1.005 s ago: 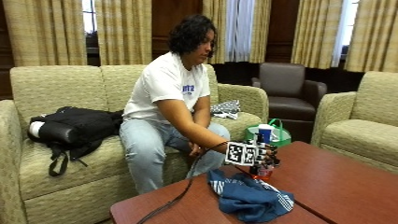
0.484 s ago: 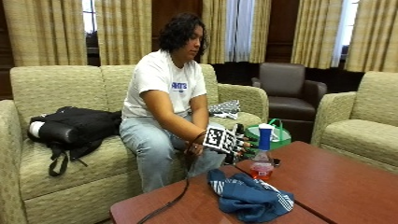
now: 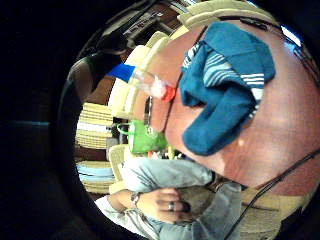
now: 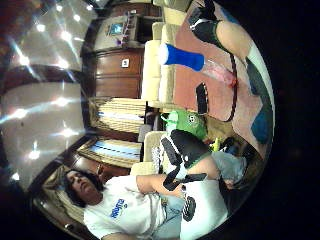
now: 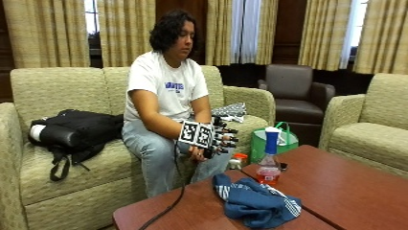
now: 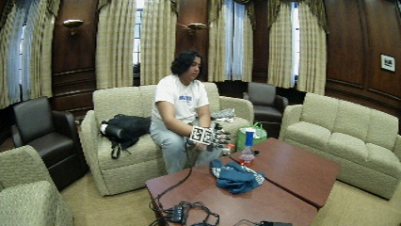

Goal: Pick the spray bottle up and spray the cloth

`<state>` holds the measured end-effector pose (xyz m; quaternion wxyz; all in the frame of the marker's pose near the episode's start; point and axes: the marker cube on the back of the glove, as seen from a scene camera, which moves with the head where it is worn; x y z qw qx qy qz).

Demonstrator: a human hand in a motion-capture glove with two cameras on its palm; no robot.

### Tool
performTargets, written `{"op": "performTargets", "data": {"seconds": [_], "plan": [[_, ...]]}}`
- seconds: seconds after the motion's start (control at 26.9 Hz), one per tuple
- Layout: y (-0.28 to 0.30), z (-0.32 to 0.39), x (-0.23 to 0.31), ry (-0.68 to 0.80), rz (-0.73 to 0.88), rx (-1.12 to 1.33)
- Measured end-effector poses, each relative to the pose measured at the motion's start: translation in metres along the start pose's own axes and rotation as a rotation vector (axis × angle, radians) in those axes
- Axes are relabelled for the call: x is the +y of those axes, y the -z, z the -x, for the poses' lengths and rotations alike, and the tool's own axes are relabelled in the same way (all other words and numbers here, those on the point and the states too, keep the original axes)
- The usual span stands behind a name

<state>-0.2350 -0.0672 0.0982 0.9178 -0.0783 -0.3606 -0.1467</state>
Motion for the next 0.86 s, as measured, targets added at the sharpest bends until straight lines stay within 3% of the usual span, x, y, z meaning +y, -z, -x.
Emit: {"op": "performTargets", "data": {"seconds": [0.19,0.56,0.86], "plan": [[0.023,-0.007,0.013,0.018,-0.015,0.116],[0.063,-0.046,0.025,0.085,0.098,0.581],[0.08,-0.069,0.037,0.071,0.166,0.719]]}}
